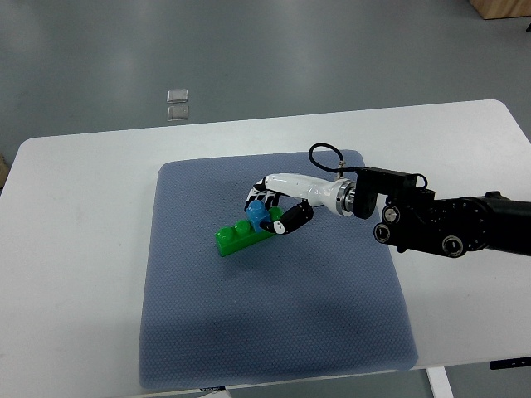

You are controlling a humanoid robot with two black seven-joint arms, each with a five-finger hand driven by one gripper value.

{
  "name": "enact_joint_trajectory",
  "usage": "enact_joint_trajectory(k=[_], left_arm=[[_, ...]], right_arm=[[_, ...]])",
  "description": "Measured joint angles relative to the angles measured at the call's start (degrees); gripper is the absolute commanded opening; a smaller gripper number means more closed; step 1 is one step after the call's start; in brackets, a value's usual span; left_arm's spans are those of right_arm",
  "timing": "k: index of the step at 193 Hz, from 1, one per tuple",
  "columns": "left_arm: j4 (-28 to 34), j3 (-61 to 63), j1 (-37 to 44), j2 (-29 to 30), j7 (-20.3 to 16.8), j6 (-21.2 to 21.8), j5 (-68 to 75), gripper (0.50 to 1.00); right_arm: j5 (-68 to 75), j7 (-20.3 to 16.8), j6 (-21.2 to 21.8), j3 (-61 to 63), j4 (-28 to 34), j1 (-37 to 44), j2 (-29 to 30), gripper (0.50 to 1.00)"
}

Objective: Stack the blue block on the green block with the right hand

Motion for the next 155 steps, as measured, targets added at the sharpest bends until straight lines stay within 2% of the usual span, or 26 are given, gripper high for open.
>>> enact_joint_trajectory(k=[83, 99, 113, 129, 136, 155], left_arm=[[0.00, 0.00, 0.00, 0.00, 0.00, 0.00, 0.00, 1.000], [0.00, 0.00, 0.00, 0.00, 0.00, 0.00, 0.00, 1.000], [0.00, 0.01, 0.00, 0.00, 0.00, 0.00, 0.00, 1.000], [0.00, 0.01, 0.00, 0.00, 0.00, 0.00, 0.00, 1.000], [0.02, 0.01, 0.00, 0.00, 0.00, 0.00, 0.00, 1.000], [0.07, 0.01, 0.00, 0.00, 0.00, 0.00, 0.00, 1.000]], right_arm=[[-0.36, 0.27, -1.17, 0.39, -0.89, -1.49, 0.75, 0.605], [-0.37, 0.34, -1.18, 0.44, -0.90, -1.50, 0.75, 0.656], [-0.37, 0.37, -1.09, 0.47, -0.90, -1.40, 0.63, 0.752], [-0.03, 0.38, -0.91, 0.65, -0.89, -0.99, 0.40, 0.807], [0.17, 0.38, -0.81, 0.90, -0.89, -0.81, 0.28, 0.858], [0.69, 0.37, -0.38, 1.99, -0.83, -0.37, -0.08, 0.903]])
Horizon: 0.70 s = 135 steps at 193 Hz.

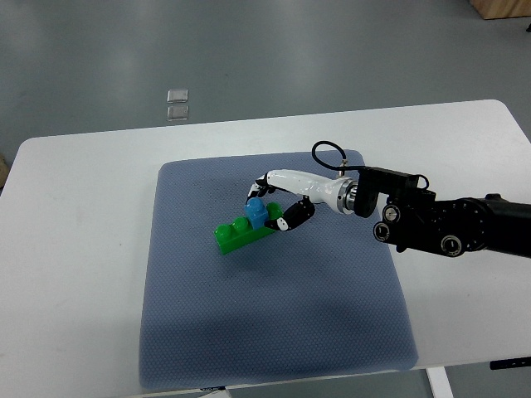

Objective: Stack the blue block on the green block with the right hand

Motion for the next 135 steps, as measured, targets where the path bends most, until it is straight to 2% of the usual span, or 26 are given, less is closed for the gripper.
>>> enact_joint_trajectory(k=[52, 75, 108, 135], left_arm=[[0.02, 0.08, 0.00, 0.00, 0.00, 0.00, 0.00, 1.000], [0.02, 0.08, 0.00, 0.00, 0.00, 0.00, 0.00, 1.000], [0.01, 0.00, 0.00, 0.00, 0.00, 0.00, 0.00, 1.000], [-0.06, 0.02, 0.00, 0.00, 0.00, 0.00, 0.00, 1.000]], right_arm=[[0.64, -0.25, 1.31, 2.73, 0.79, 0.27, -1.75, 0.913], [3.39, -0.37, 3.82, 8.39, 1.14, 0.24, -3.76, 0.913], [20.17, -2.14, 10.26, 21.56, 1.02, -1.35, -6.40, 0.913], [36.23, -4.74, 12.28, 30.27, -0.21, -5.12, -6.98, 0.919]])
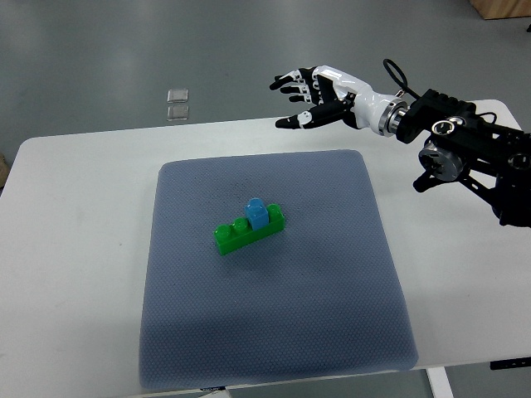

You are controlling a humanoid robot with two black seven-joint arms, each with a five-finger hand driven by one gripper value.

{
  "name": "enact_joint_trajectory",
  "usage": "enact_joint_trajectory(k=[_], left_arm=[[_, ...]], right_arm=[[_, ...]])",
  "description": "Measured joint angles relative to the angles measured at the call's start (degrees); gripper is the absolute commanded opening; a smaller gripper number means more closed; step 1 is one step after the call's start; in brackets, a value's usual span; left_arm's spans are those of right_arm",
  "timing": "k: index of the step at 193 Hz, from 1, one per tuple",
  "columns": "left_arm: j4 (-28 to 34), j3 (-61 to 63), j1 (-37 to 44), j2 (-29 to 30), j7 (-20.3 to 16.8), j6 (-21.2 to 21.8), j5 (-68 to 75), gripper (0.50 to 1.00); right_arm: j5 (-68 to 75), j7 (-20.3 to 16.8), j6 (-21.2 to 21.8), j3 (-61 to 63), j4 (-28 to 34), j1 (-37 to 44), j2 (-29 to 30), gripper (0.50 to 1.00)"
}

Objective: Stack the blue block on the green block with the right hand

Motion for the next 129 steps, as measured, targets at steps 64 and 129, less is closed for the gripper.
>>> enact_joint_trajectory(k=[64, 129], left_arm=[[-1.04, 0.15, 0.00, 0.00, 0.02, 0.00, 0.00, 1.000], [-1.19, 0.14, 0.00, 0.00, 0.02, 0.00, 0.06, 1.000]], right_arm=[[17.12, 0.21, 0.14, 18.80, -8.73, -10.62, 11.30, 0.921], [17.42, 4.03, 0.39, 30.87, -14.36, -16.25, 19.86, 0.921]])
